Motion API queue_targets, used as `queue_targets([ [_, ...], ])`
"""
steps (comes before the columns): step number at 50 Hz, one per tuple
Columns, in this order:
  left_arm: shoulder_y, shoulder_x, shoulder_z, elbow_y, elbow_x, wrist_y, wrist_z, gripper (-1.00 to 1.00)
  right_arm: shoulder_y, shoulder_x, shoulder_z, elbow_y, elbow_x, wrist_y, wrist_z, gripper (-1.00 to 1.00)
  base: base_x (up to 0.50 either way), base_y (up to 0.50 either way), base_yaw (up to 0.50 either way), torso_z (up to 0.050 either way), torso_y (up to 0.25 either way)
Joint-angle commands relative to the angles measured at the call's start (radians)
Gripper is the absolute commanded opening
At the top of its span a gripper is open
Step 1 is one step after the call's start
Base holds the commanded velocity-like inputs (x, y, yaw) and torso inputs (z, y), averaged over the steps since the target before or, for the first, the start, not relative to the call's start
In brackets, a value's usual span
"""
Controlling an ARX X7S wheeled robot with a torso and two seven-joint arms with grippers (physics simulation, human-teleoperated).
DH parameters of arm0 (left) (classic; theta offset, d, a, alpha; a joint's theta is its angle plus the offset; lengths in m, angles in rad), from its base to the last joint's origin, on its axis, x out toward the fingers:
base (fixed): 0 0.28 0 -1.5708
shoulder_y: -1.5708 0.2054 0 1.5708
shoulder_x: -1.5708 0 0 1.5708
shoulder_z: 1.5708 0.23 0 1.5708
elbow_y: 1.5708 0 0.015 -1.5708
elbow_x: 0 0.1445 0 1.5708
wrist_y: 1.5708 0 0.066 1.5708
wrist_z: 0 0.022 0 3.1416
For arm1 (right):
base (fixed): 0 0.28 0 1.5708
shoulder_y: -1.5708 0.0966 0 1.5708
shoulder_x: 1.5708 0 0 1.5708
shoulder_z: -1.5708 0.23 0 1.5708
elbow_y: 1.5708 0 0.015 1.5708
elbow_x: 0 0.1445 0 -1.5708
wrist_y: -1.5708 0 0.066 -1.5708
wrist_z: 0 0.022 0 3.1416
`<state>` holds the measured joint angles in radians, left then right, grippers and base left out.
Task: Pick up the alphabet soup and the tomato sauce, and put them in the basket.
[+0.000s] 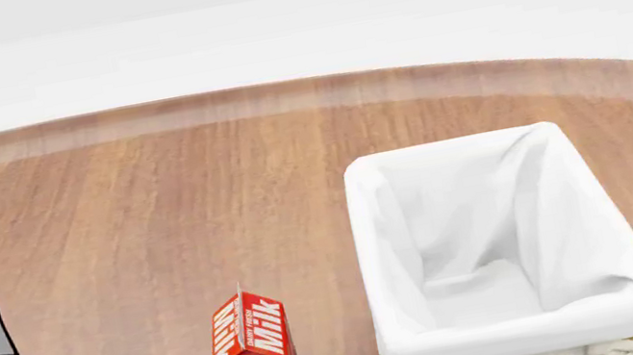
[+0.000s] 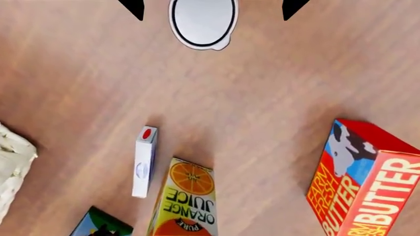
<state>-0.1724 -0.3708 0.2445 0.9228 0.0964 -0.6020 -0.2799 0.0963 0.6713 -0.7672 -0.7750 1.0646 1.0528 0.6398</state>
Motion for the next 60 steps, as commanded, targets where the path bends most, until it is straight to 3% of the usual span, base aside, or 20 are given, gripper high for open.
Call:
queue_targets([
  [1,0.002,-0.001,0.003,0.001,0.0,-0.001,-0.003,1.0,-0.017,-0.005,-0.039,0.05,-0.081,-0.049,-0.056,1.0,0.0,0.0,0.0,0.0,0.0],
  [60,0.012,-0.01,0.006,-0.01,-0.01,0.019,-0.018,1.0,-0.034,-0.049,-0.115,0.313,-0.265,-0.232,-0.207,1.0,0.0,0.0,0.0,0.0,0.0],
])
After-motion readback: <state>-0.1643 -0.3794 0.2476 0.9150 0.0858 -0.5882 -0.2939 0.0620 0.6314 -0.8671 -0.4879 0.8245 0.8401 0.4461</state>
